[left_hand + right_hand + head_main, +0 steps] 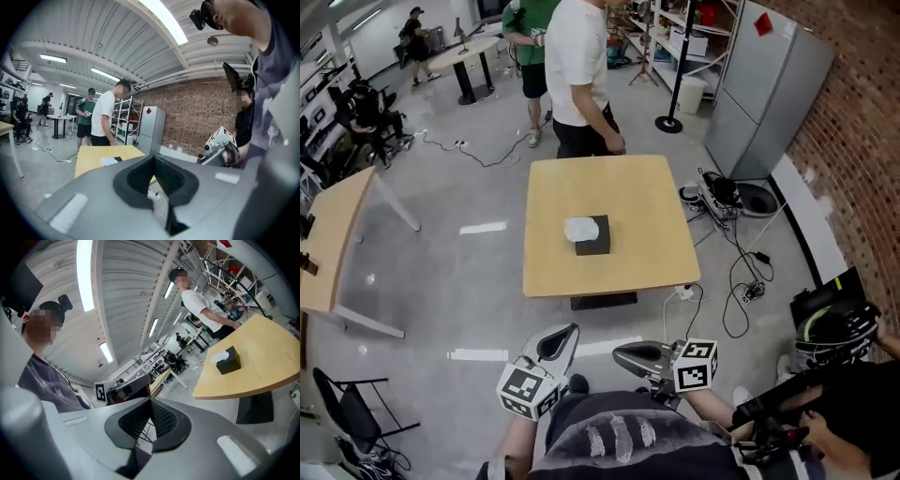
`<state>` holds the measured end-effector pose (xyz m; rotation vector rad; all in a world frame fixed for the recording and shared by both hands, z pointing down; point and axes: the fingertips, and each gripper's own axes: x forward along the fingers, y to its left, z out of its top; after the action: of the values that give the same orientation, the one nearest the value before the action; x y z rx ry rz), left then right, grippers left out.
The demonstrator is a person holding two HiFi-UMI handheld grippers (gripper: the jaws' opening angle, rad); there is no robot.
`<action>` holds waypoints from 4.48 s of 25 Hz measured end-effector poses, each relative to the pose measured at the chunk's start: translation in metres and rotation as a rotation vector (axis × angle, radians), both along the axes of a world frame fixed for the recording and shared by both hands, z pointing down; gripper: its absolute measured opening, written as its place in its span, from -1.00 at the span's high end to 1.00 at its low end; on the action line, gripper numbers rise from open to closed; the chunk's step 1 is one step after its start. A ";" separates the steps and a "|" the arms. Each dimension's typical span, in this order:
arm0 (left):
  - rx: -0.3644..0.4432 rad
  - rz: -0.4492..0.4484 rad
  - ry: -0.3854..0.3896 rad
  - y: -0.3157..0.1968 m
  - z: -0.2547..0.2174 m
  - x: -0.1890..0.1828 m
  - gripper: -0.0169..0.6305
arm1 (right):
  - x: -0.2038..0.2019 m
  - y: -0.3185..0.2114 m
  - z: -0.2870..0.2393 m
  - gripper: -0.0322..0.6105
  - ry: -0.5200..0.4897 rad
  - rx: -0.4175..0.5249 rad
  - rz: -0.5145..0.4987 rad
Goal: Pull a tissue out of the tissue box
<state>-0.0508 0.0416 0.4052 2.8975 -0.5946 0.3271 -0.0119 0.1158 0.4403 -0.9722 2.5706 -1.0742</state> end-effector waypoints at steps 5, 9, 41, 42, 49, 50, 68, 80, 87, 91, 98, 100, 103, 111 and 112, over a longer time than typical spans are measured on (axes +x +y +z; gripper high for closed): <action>-0.019 0.051 0.019 -0.030 0.004 -0.032 0.94 | -0.034 -0.026 0.000 0.91 0.061 -0.012 0.047; -0.025 0.070 0.051 -0.049 0.003 -0.052 0.94 | -0.051 -0.044 -0.003 0.91 0.095 -0.018 0.073; -0.049 0.176 -0.043 -0.068 0.013 0.015 0.94 | 0.007 -0.071 0.009 0.91 -0.069 -0.023 0.202; -0.045 0.177 -0.050 -0.066 0.013 0.022 0.94 | 0.015 -0.071 0.009 0.91 -0.090 -0.019 0.207; -0.014 0.202 -0.126 -0.074 0.007 0.074 0.94 | 0.070 -0.085 0.005 0.91 -0.167 0.030 0.243; -0.011 0.199 -0.130 -0.077 0.006 0.081 0.94 | 0.078 -0.088 0.006 0.91 -0.171 0.034 0.245; -0.024 0.157 -0.168 -0.091 0.017 0.163 0.94 | 0.143 -0.099 0.033 0.91 -0.180 -0.035 0.140; -0.030 0.137 -0.093 -0.170 0.025 0.130 0.94 | 0.133 -0.149 0.031 0.91 -0.048 -0.056 0.221; -0.057 0.067 -0.078 -0.251 0.029 0.075 0.94 | 0.088 -0.213 0.018 0.91 0.077 -0.054 0.227; -0.091 0.085 -0.045 -0.276 0.036 0.066 0.94 | 0.075 -0.239 0.010 0.91 0.122 -0.054 0.258; -0.135 0.147 -0.054 -0.307 0.059 0.043 0.94 | 0.044 -0.276 0.007 0.91 0.224 -0.058 0.307; -0.133 0.162 -0.070 -0.314 0.068 0.044 0.94 | 0.042 -0.280 0.011 0.91 0.263 -0.068 0.319; -0.118 0.179 -0.093 -0.317 0.077 0.048 0.94 | 0.042 -0.280 0.017 0.91 0.319 -0.085 0.304; -0.248 0.187 -0.106 -0.318 0.096 0.062 0.47 | 0.069 -0.291 0.039 0.91 0.388 -0.117 0.280; -0.271 0.179 -0.116 -0.319 0.101 0.066 0.33 | 0.075 -0.293 0.045 0.91 0.397 -0.132 0.276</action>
<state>0.0148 -0.2774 0.5060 2.6861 -0.2803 0.5567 0.0632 -0.1775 0.4856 -1.6671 2.5655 -1.0723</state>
